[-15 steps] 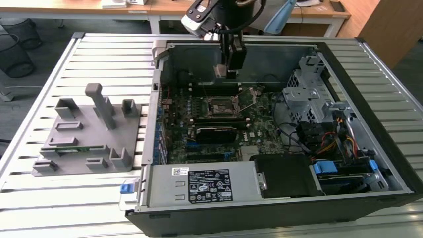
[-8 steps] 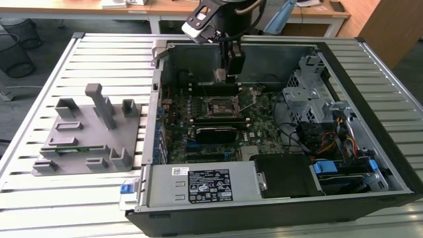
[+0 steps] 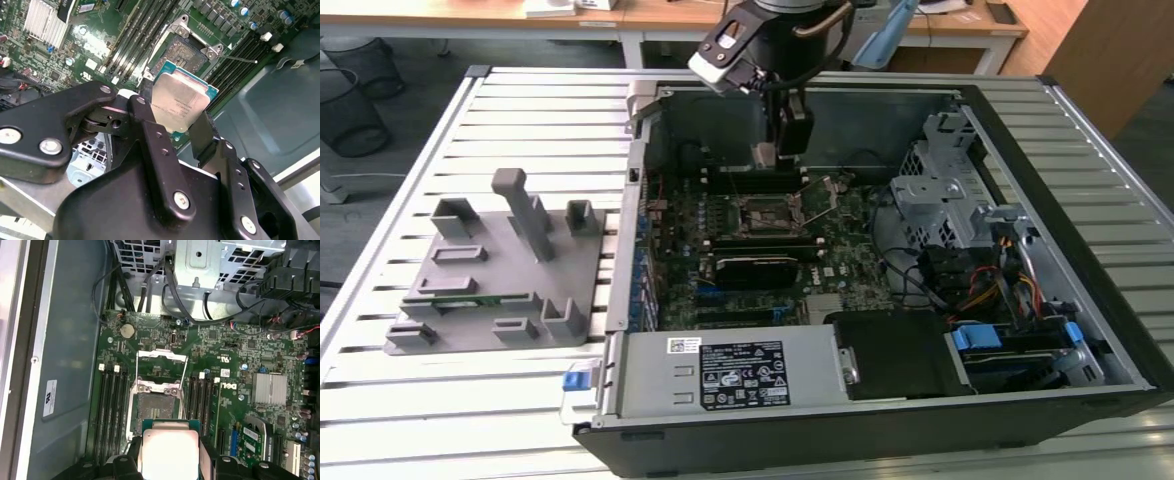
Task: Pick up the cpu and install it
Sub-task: 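Place the cpu into insertion slot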
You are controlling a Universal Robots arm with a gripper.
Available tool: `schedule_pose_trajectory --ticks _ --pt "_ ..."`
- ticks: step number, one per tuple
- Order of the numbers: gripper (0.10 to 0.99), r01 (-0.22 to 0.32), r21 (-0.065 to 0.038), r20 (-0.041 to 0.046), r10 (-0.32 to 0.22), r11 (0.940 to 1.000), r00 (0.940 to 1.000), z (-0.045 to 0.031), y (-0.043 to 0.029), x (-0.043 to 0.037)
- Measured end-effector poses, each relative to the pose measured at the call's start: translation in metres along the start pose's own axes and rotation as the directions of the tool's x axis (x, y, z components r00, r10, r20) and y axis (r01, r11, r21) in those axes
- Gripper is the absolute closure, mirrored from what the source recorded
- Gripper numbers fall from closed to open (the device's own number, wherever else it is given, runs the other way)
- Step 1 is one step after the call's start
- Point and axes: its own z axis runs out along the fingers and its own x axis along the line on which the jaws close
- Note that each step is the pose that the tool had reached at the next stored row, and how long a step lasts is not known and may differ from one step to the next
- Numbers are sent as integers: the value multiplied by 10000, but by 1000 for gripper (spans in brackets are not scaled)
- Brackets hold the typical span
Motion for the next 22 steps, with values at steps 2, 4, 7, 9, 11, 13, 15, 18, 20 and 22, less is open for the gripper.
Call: schedule_pose_trajectory --ticks 2,4,7,9,11,13,15,18,20,22 --pt "549 -36 0 1 36 10000 10000 25 9 19" --pt "549 -62 0 1 62 10000 10000 49 13 39" --pt "549 -125 0 -14 125 9999 9999 90 14 60" --pt "549 -175 1 -13 175 9998 9998 121 14 69" --pt "549 -185 1 -12 185 9998 9998 155 13 71" --pt "549 -188 2 -11 188 9998 9998 189 11 72" --pt "549 -188 2 -12 188 9998 9998 220 9 72" --pt "549 -207 2 -11 207 9998 9998 247 7 73" --pt "549 -215 2 -10 215 9998 9998 262 6 73" --pt "549 -216 2 -10 216 9998 9998 283 5 74"
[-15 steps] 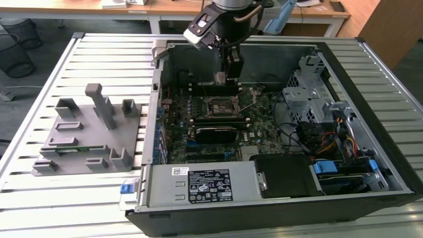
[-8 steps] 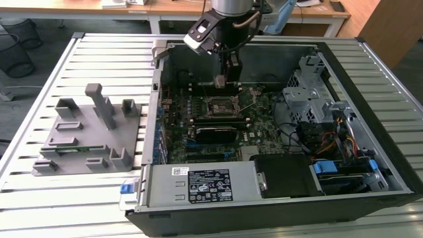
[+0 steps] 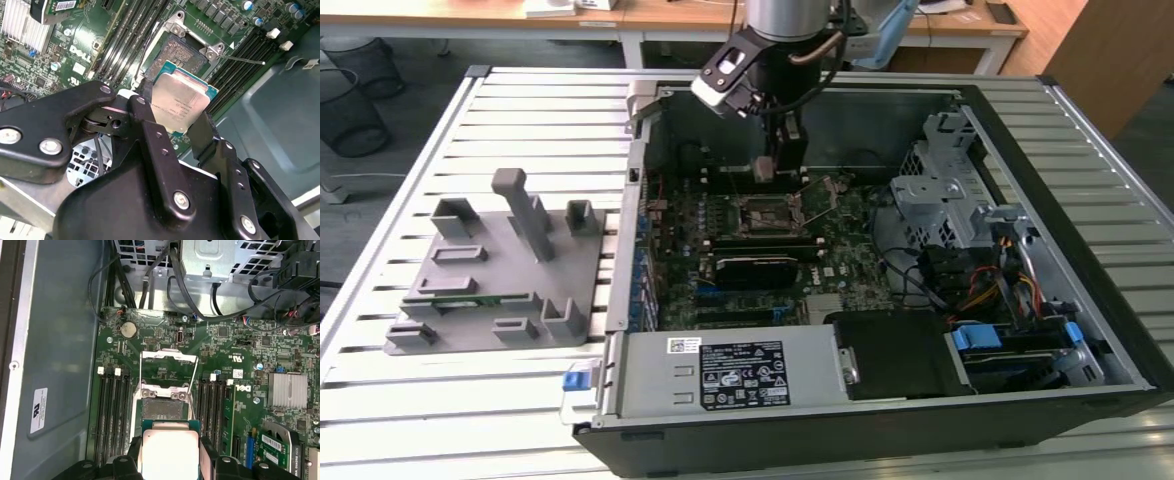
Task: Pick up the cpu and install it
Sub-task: 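Place the cpu into insertion slot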
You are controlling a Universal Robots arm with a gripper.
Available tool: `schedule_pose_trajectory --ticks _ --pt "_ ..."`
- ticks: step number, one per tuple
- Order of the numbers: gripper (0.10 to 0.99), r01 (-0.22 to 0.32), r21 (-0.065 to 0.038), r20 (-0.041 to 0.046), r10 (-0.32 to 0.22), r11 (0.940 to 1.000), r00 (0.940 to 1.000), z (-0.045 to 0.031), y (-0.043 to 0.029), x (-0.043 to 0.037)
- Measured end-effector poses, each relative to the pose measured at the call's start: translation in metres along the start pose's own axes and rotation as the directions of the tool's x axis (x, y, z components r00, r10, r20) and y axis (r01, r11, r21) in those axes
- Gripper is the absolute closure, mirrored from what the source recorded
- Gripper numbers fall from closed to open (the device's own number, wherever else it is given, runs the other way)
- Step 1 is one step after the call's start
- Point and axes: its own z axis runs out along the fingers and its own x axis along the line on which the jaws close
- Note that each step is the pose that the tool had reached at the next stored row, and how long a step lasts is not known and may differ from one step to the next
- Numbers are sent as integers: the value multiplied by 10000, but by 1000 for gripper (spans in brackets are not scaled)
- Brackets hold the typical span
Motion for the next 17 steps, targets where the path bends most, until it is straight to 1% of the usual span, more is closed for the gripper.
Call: schedule_pose_trajectory --ticks 5,10,12,15,17 --pt "549 0 0 0 0 10000 10000 53 -3 1" --pt "549 -1 0 1 1 10000 10000 80 -4 2" --pt "549 0 -20 2 0 10000 10000 93 -4 2" --pt "549 -3 -88 6 3 10000 10000 116 -6 2" --pt "549 -29 -99 8 30 9999 10000 142 -7 6"
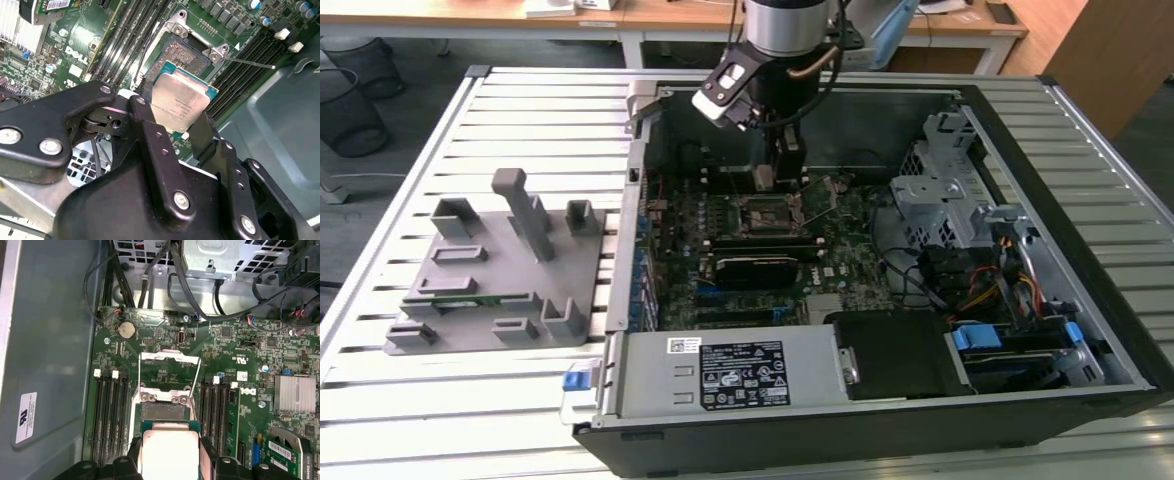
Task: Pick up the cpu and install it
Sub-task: 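Place the cpu into insertion slot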
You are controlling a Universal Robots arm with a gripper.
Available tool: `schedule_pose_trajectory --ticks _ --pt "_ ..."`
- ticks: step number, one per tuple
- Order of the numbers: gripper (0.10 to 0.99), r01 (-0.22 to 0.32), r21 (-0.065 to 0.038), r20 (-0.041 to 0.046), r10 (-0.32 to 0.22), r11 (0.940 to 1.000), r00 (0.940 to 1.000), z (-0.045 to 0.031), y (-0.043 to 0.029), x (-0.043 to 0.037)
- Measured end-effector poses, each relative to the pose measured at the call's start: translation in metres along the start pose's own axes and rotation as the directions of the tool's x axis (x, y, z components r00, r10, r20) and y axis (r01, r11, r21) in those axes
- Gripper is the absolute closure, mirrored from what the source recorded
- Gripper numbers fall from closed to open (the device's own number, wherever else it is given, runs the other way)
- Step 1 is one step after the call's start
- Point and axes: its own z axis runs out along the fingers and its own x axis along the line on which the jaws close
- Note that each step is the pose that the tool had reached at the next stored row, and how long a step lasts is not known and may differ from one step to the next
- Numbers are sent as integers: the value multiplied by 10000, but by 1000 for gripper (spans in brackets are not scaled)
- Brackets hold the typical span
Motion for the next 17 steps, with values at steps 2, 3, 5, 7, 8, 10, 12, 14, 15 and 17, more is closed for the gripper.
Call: schedule_pose_trajectory --ticks 2,3,5,7,8,10,12,14,15,17 --pt "549 -52 0 3 52 10000 10000 30 -2 8" --pt "549 -59 0 3 59 10000 10000 43 -2 13" --pt "549 -65 0 4 65 10000 10000 62 -3 18" --pt "549 -77 0 4 77 10000 10000 78 -3 22" --pt "549 -86 0 5 86 10000 10000 85 -4 22" --pt "549 -102 1 6 102 9999 9999 100 -5 23" --pt "549 -113 1 8 113 9999 9999 117 -6 24" --pt "549 -121 2 8 121 9999 9999 135 -7 25" --pt "549 -123 1 8 123 9999 9999 144 -8 25" --pt "549 -124 2 8 124 9999 9999 164 -9 25"
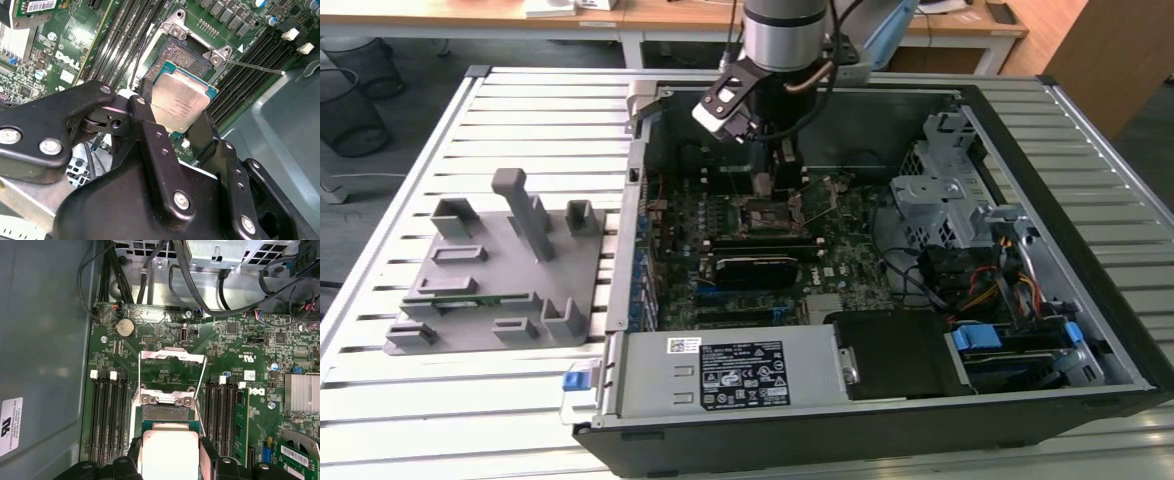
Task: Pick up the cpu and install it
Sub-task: 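Place the cpu into insertion slot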
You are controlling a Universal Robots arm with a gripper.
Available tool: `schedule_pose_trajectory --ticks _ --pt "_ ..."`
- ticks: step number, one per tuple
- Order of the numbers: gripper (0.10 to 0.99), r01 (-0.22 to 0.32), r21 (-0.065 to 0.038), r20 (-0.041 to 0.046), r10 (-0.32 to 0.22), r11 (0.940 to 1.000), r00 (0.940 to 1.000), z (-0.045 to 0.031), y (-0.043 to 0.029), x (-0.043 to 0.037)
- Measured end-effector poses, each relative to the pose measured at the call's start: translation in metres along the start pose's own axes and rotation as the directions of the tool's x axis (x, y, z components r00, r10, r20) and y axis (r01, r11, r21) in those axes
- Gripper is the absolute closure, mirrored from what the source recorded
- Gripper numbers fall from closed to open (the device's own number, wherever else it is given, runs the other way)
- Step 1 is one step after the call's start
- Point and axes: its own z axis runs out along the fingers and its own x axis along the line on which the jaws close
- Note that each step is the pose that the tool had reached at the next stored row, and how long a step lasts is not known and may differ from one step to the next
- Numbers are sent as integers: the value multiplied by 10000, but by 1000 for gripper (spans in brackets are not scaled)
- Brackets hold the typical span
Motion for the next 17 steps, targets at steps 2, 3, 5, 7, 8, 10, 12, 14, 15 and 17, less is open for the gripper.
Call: schedule_pose_trajectory --ticks 2,3,5,7,8,10,12,14,15,17 --pt "549 0 0 0 0 10000 10000 25 -2 0" --pt "549 0 -1 0 0 10000 10000 37 -2 1" --pt "549 0 -1 0 0 10000 10000 57 -4 1" --pt "549 -3 -1 0 3 10000 10000 77 -5 1" --pt "549 -5 -1 -1 5 10000 10000 86 -6 2" --pt "549 -9 0 1 9 10000 10000 104 -7 2" --pt "549 -13 0 1 13 10000 10000 125 -8 2" --pt "549 -19 0 2 19 10000 10000 148 -10 3" --pt "549 -22 0 2 22 10000 10000 159 -10 3" --pt "549 -31 0 2 31 10000 10000 180 -12 3"
